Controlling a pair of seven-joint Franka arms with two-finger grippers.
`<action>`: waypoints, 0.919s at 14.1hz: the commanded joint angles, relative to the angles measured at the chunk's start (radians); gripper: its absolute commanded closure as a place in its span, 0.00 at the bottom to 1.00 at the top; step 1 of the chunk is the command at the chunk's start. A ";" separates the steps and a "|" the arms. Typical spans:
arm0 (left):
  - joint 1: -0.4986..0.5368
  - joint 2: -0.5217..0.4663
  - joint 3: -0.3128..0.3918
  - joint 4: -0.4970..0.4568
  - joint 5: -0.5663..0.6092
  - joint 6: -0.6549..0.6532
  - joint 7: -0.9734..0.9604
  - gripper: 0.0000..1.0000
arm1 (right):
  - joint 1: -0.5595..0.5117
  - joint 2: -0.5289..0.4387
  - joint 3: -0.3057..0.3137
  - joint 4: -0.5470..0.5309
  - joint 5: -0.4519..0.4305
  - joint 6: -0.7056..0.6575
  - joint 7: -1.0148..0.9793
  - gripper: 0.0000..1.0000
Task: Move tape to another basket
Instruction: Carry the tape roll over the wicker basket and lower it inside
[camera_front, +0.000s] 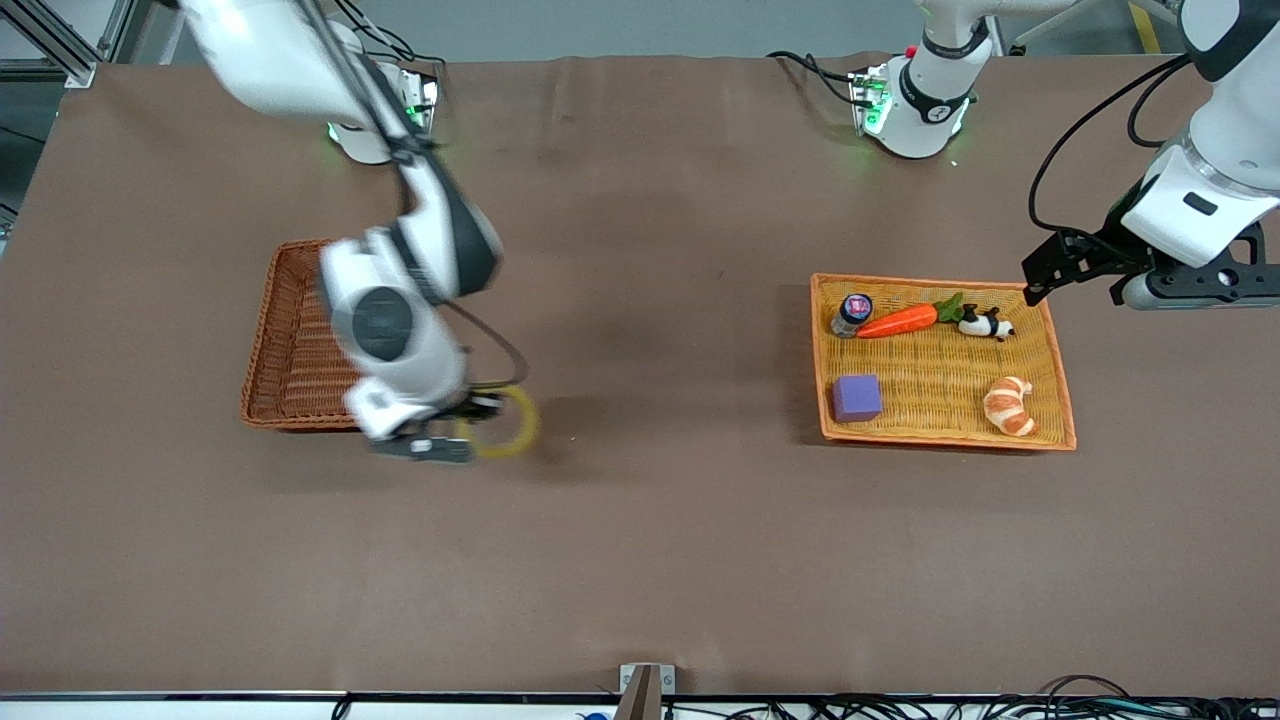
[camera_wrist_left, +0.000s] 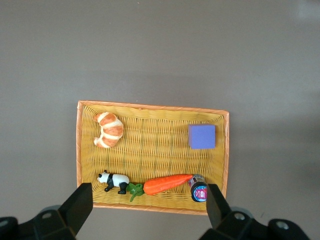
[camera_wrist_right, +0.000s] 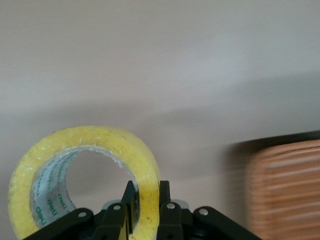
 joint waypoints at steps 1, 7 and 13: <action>-0.008 0.001 0.000 0.011 0.006 -0.037 0.017 0.00 | -0.016 -0.180 -0.131 -0.188 0.053 -0.018 -0.272 1.00; -0.008 0.022 -0.022 0.015 0.018 -0.035 -0.005 0.00 | -0.225 -0.355 -0.205 -0.418 0.050 0.000 -0.757 1.00; -0.008 0.024 -0.022 0.015 0.018 -0.031 -0.008 0.00 | -0.242 -0.462 -0.195 -0.742 0.046 0.273 -0.814 1.00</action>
